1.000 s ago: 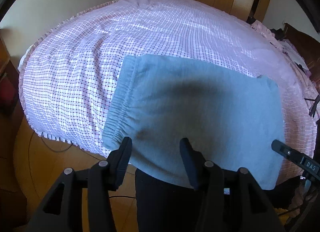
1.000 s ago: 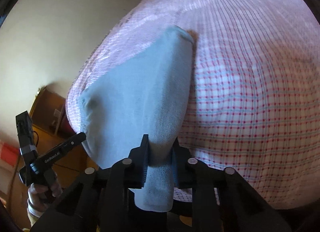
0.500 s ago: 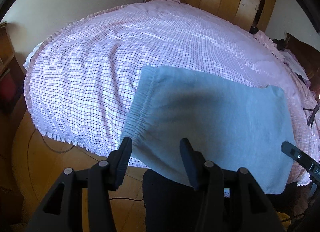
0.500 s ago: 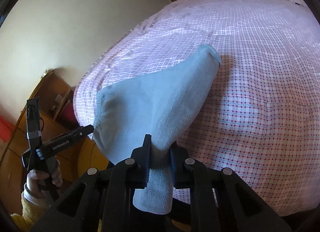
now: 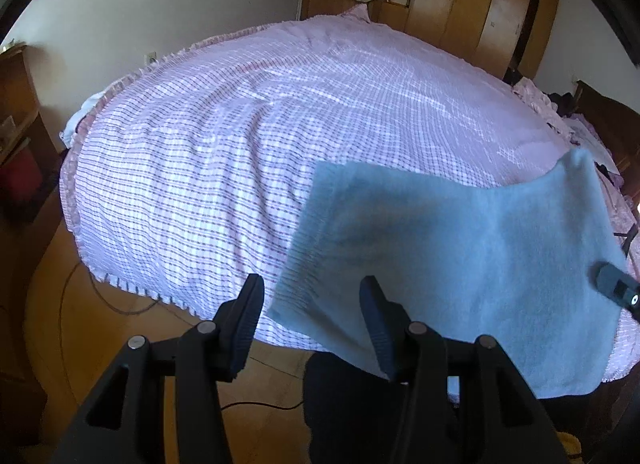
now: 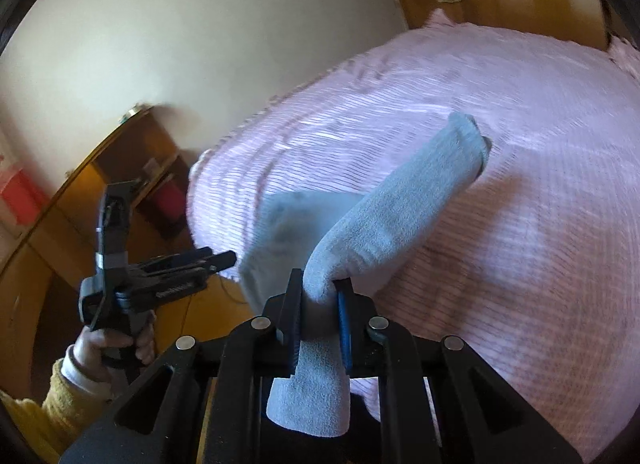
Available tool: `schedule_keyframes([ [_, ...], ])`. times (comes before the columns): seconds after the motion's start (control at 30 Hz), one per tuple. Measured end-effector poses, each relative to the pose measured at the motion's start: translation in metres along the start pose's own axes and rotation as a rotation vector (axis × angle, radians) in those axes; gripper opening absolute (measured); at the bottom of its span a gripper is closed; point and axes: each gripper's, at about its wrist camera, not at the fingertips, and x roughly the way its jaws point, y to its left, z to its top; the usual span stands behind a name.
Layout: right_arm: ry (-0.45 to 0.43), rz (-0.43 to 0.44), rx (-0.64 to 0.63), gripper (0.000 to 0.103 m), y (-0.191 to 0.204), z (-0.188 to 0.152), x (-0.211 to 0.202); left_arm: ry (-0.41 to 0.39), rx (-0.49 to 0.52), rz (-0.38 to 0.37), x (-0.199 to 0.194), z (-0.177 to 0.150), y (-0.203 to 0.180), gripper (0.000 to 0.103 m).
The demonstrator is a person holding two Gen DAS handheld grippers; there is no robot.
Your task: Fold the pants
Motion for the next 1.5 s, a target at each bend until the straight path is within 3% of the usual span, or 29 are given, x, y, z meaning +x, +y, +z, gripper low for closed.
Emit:
schedule_keyframes([
  [0.47, 0.021, 0.106, -0.089, 0.008, 0.051, 0.042, 0.031, -0.056, -0.034, 0.052, -0.013, 0.017, 0.042, 0.052],
  [0.8, 0.085, 0.143, -0.094, 0.008, 0.074, 0.049, 0.088, -0.059, -0.031, 0.065, -0.008, 0.025, 0.060, 0.052],
  [1.03, 0.140, 0.155, -0.057, 0.008, 0.074, 0.047, 0.132, -0.054, -0.093, 0.055, 0.002, 0.023, 0.077, 0.052],
  [1.13, 0.167, 0.166, -0.050, 0.014, 0.076, 0.048, 0.145, -0.047, -0.098, 0.050, 0.005, 0.022, 0.078, 0.052],
  [1.27, 0.147, 0.168, -0.022, 0.019, 0.076, 0.051, 0.145, -0.041, -0.094, 0.036, 0.006, 0.019, 0.077, 0.052],
  [1.5, 0.099, 0.089, 0.001, 0.024, 0.050, 0.046, 0.118, -0.069, -0.101, -0.007, -0.001, 0.019, 0.072, 0.052],
])
